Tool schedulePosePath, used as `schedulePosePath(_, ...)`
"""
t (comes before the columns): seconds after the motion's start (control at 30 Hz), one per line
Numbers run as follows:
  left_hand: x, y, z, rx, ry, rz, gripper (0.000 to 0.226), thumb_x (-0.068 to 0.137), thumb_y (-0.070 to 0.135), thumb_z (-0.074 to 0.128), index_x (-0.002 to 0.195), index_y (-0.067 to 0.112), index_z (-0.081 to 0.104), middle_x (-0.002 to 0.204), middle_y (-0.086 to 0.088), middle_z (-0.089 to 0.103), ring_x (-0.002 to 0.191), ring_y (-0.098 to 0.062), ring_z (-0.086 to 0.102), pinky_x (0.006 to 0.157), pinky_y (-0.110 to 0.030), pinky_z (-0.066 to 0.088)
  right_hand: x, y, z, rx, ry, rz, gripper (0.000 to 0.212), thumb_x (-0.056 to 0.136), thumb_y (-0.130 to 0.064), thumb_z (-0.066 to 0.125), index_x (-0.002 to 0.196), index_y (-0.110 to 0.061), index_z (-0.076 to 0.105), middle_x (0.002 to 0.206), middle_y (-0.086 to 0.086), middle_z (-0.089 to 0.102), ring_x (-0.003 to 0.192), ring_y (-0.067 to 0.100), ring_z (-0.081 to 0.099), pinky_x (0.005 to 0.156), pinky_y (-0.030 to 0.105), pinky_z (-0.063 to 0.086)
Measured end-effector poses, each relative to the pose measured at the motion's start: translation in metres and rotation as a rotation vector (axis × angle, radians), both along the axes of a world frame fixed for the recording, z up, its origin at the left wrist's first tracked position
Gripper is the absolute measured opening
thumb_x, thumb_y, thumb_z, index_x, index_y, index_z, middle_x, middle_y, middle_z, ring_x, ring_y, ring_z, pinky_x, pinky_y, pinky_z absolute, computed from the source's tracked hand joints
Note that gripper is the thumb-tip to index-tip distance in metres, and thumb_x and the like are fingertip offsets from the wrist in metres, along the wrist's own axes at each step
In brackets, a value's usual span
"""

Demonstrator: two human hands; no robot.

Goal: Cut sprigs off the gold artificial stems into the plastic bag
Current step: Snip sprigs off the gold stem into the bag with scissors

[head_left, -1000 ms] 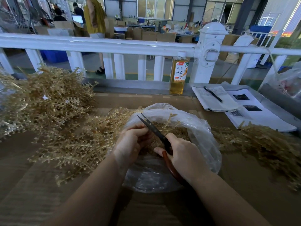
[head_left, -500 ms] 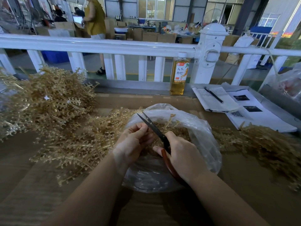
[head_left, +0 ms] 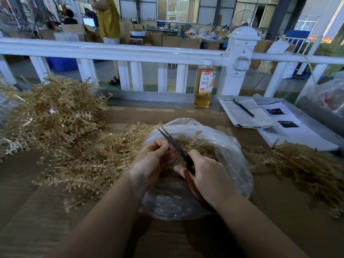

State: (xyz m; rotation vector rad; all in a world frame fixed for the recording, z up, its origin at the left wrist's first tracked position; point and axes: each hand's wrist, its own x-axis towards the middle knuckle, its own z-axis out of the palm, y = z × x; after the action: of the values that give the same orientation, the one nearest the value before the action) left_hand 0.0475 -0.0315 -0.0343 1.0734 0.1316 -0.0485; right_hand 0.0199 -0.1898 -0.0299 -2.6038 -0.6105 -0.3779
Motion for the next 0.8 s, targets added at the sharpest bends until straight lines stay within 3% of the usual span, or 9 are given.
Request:
schedulePosePath(0.23, -0.0010, -0.0053, 0.0009, -0.010, 0.018, 0.053, 0.023, 0.095, 0.004, 0.049, 0.073, 0.013, 0.050, 0.069, -0.005, 0.054, 0.056, -0.013, 0.055, 0.059, -0.023, 0.053, 0.0028, -0.0002, -0.0021, -0.015, 0.006, -0.016, 0.043, 0.091, -0.062, 0.041, 0.106, -0.022, 0.050, 0.081, -0.003, 0.063, 0.075, 0.016, 0.060, 0.065, 0.024, 0.037)
schedulePosePath(0.43, -0.0018, -0.0061, 0.0024, 0.012, 0.028, 0.072, 0.023, 0.095, 0.004, 0.048, 0.073, 0.012, 0.048, 0.072, -0.007, 0.052, 0.060, -0.017, 0.052, 0.052, -0.021, 0.053, 0.0040, 0.0006, -0.0040, -0.009, 0.000, -0.024, 0.043, 0.090, -0.063, 0.041, 0.102, -0.022, 0.049, 0.071, -0.008, 0.053, 0.064, 0.011, 0.047, 0.063, 0.023, 0.037)
schedulePosePath(0.63, -0.0031, -0.0068, 0.0040, 0.054, 0.037, 0.078, 0.022, 0.095, 0.003, 0.048, 0.075, 0.011, 0.050, 0.066, -0.004, 0.052, 0.055, -0.014, 0.055, 0.052, -0.022, 0.053, 0.0032, 0.0009, -0.0025, 0.004, -0.001, -0.038, 0.044, 0.090, -0.062, 0.041, 0.103, -0.021, 0.051, 0.074, -0.004, 0.061, 0.070, 0.016, 0.060, 0.065, 0.025, 0.043)
schedulePosePath(0.8, -0.0046, -0.0065, 0.0043, 0.010, 0.043, 0.113, 0.020, 0.096, 0.008, 0.048, 0.077, 0.011, 0.051, 0.066, -0.005, 0.057, 0.053, -0.013, 0.059, 0.052, -0.023, 0.054, 0.0023, 0.0021, -0.0020, 0.053, -0.030, -0.040, 0.043, 0.088, -0.063, 0.047, 0.102, -0.023, 0.052, 0.074, -0.008, 0.058, 0.066, 0.012, 0.054, 0.062, 0.023, 0.041)
